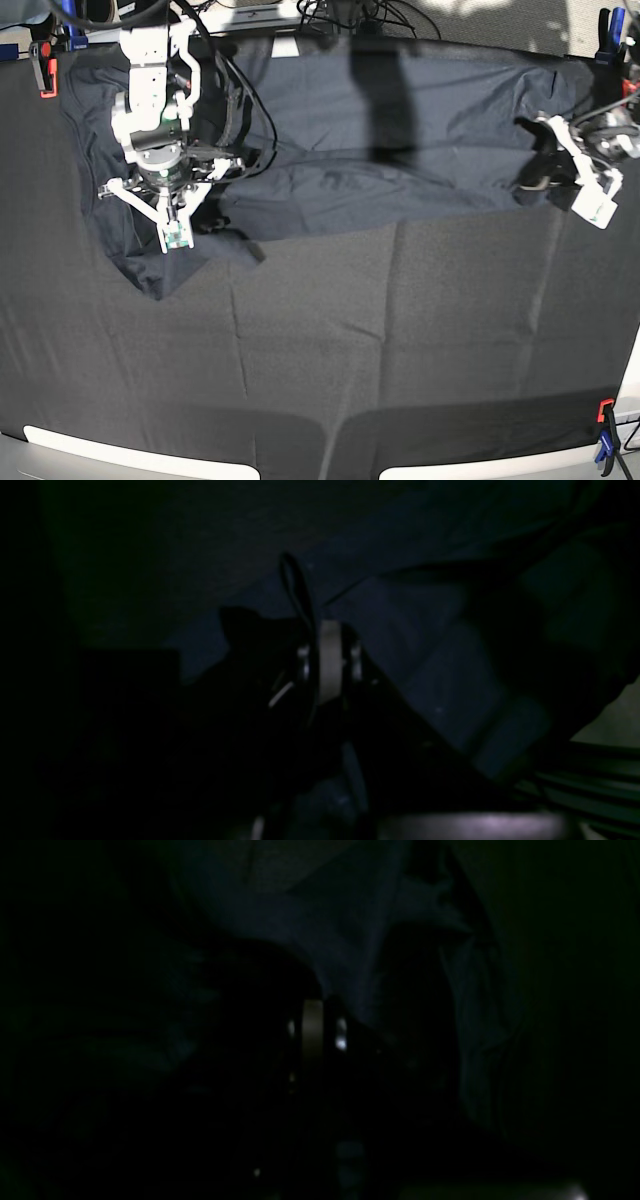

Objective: Layout the t-shirt on the table in an organized manner, then fold the t-shirt properly
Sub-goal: 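Pull the held shirt edge with the right gripper toward the collar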

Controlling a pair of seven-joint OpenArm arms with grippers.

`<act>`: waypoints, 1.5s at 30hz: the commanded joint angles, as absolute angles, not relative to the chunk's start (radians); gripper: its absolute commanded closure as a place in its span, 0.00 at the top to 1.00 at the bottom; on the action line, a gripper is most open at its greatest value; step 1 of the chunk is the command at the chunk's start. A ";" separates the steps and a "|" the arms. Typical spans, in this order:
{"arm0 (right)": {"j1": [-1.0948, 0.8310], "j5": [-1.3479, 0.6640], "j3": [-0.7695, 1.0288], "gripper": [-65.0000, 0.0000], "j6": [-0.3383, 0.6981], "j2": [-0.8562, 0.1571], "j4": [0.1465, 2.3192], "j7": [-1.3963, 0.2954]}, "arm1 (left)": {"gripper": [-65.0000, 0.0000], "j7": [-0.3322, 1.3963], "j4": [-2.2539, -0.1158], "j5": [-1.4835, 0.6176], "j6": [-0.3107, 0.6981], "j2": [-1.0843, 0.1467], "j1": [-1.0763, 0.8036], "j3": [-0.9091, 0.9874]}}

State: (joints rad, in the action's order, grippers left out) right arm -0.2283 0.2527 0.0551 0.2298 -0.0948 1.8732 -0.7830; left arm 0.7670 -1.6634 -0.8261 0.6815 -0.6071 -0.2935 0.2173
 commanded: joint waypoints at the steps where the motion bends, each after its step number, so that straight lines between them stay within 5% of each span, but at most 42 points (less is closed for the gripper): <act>1: -0.220 0.250 0.058 0.00 0.252 -0.099 1.894 -0.771 | 0.00 0.747 -1.679 -0.841 0.681 -0.622 -0.285 0.228; 13: -0.352 0.197 0.059 0.00 0.255 -0.099 1.894 -0.805 | 0.00 0.747 -1.679 -0.839 0.681 -0.612 -0.285 0.228; 18: -0.356 0.205 0.059 0.37 0.255 -0.100 1.897 -0.891 | 0.00 0.747 -1.679 -0.839 0.681 -0.612 -0.285 0.228; 22: -0.356 0.181 0.059 0.38 0.282 -0.100 1.939 -0.876 | 0.00 0.747 -1.679 -0.838 0.681 -0.612 -0.285 0.228; 27: -0.354 0.006 0.057 0.38 0.440 -0.099 2.105 -0.877 | 0.00 0.747 -1.679 -0.839 0.681 -0.612 -0.285 0.228; 31: -0.324 -0.019 0.044 0.38 0.446 -0.099 2.193 -0.838 | 0.00 0.746 -1.679 -0.839 0.681 -0.612 -0.285 0.228; 45: -0.030 -0.086 -0.038 0.38 0.445 -0.091 1.891 -1.051 | 0.00 0.739 -1.679 -0.839 0.681 -0.612 -0.285 0.228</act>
